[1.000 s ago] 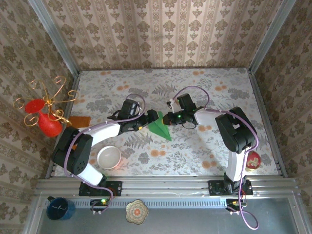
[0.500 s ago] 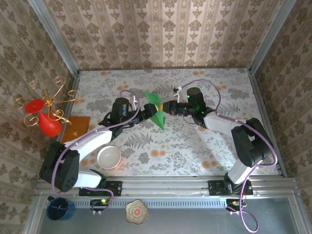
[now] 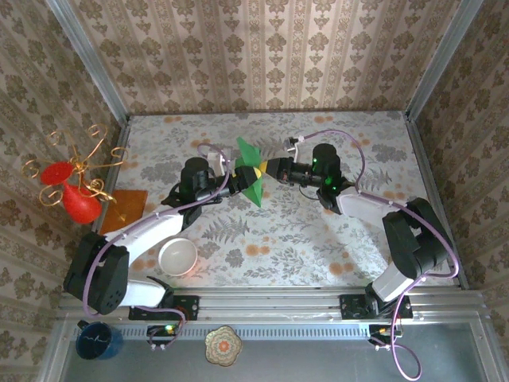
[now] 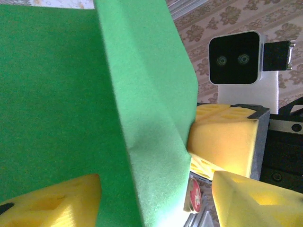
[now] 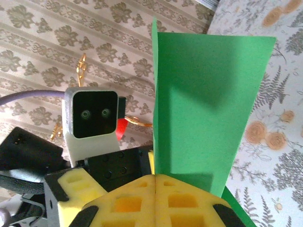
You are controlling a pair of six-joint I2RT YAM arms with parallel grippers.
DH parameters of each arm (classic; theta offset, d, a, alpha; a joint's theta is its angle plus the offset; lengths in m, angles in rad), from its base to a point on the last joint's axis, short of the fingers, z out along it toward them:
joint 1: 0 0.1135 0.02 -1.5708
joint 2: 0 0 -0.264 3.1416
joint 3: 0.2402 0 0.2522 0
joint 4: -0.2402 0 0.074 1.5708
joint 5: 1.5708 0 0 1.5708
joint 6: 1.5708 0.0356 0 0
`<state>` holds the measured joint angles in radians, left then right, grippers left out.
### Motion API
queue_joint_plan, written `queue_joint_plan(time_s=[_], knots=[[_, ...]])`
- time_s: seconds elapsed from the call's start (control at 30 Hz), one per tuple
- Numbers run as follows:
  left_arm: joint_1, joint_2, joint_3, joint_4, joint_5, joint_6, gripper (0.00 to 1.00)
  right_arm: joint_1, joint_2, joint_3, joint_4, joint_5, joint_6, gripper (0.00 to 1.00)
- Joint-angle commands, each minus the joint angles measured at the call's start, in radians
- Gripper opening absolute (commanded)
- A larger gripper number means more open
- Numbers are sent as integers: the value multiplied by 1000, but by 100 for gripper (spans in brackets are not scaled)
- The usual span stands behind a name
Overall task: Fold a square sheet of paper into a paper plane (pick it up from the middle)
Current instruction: Pick up the paper from the center of the table.
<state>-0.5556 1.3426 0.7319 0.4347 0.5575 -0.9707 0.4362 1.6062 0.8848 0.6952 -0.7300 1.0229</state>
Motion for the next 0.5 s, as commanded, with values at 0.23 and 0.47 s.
queue_joint_plan(time_s=[0.23,0.47], knots=[[-4,11,-9,109,42,-40,52,-24,-16,-30,100,-28,76,0],[-4,32,0,130,50,-58,43,-40,-8,-44,125,-28,95,0]])
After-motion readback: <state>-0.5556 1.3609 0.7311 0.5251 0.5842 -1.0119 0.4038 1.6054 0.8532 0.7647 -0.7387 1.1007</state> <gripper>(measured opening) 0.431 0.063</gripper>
